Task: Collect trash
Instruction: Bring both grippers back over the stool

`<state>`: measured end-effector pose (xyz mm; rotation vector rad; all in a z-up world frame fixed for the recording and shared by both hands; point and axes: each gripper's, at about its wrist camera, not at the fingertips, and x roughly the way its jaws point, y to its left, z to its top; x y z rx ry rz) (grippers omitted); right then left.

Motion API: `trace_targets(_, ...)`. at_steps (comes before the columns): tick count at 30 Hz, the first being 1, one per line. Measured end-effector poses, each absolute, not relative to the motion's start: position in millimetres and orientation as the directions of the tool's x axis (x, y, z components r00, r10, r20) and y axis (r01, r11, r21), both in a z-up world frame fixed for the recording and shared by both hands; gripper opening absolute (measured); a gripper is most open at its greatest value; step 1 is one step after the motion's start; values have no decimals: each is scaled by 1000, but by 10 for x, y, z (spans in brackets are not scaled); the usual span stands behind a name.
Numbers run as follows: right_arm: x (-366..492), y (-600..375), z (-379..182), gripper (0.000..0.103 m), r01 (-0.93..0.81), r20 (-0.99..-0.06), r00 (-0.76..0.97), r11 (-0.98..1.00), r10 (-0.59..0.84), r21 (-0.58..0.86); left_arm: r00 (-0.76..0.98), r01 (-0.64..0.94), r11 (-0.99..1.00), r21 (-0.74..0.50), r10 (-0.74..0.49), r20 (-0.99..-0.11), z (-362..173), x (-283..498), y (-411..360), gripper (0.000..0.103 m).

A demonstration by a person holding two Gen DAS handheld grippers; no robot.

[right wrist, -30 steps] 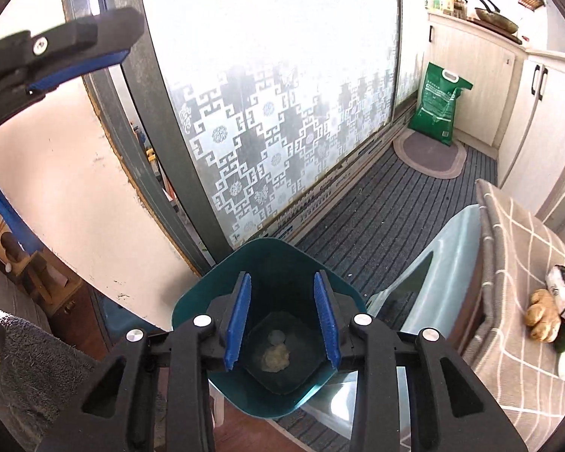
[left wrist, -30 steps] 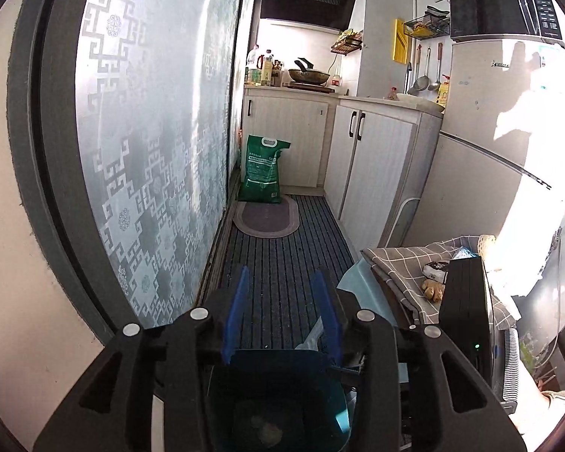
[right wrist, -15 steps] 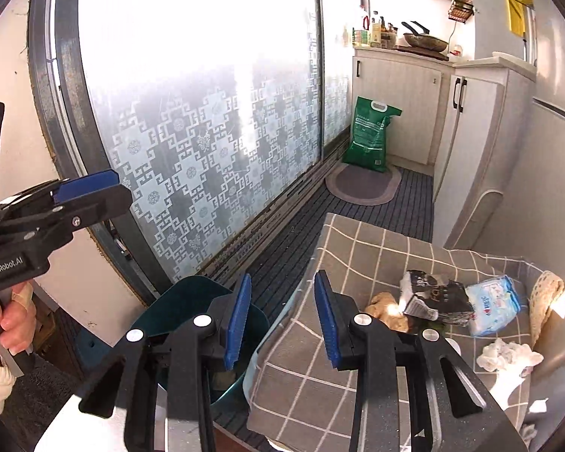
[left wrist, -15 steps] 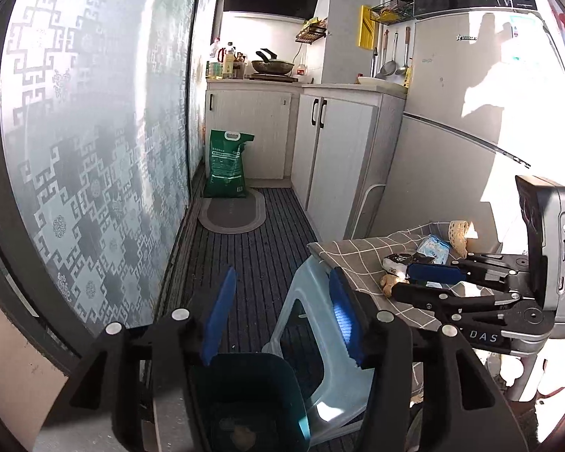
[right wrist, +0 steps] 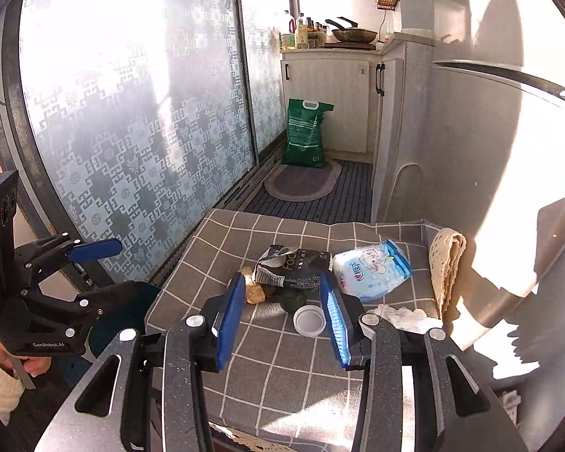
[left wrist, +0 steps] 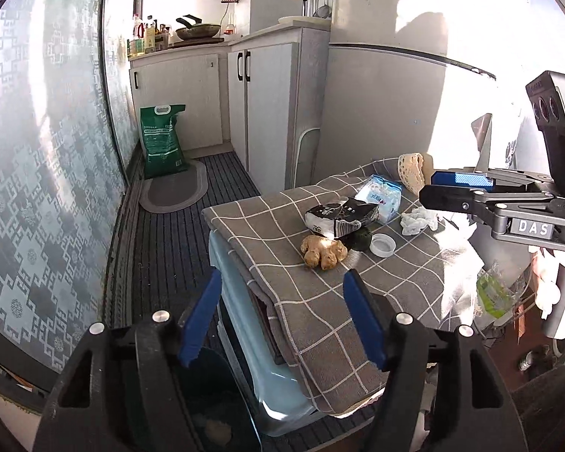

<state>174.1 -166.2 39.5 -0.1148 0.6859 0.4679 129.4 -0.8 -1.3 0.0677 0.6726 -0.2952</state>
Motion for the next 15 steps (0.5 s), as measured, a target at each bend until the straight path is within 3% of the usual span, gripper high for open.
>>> trace_targets(8,1716,-1917,264,53,-438,-652,662,897,369,63,694,347,938,1,-256,-673,-248,1601,-296,77)
trace_targets(15,1756,-2083,149,55,-428,-669,641,899,376,95,644,393,920,15,-263,-718,-450,1843,-473,77)
